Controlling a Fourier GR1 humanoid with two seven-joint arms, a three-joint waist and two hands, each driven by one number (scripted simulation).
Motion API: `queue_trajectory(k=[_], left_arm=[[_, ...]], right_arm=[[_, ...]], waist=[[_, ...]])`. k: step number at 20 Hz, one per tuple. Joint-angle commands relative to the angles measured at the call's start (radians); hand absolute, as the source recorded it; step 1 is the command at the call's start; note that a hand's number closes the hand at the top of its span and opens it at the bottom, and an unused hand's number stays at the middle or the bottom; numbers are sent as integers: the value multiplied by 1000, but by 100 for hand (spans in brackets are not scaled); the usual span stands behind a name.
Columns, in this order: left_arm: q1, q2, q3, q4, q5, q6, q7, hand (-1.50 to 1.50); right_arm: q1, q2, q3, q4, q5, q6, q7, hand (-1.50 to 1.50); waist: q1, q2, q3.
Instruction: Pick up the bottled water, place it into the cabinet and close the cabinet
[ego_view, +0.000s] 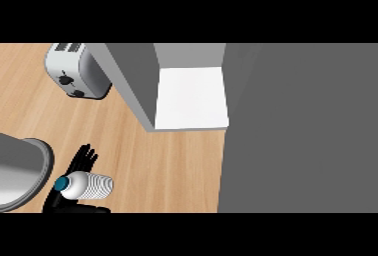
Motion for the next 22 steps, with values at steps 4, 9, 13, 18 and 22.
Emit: queue_trajectory(k=[4, 9, 13, 18, 22], left_arm=[[-99, -52, -20, 265, -54, -15, -211, 150], [-175, 22, -4, 418, -125, 70, -338, 150], [-170, 43, -35, 404, -177, 134, -455, 150], [-221, -88, -55, 462, -205, 293, -498, 150], [-227, -101, -72, 432, -226, 337, -511, 150]], right_arm=[[49, -61, -24, -123, 46, -7, -6, -150], [87, -92, -10, -143, 46, -16, -23, -150], [93, -90, 13, -140, 50, -43, -43, -150], [97, -118, -4, -162, 27, -59, -32, -150], [108, -138, -19, -136, 2, -57, -62, -150]], waist=[[0, 3, -1], [-8, 5, -2], [3, 4, -1], [3, 6, -1], [11, 2, 1]])
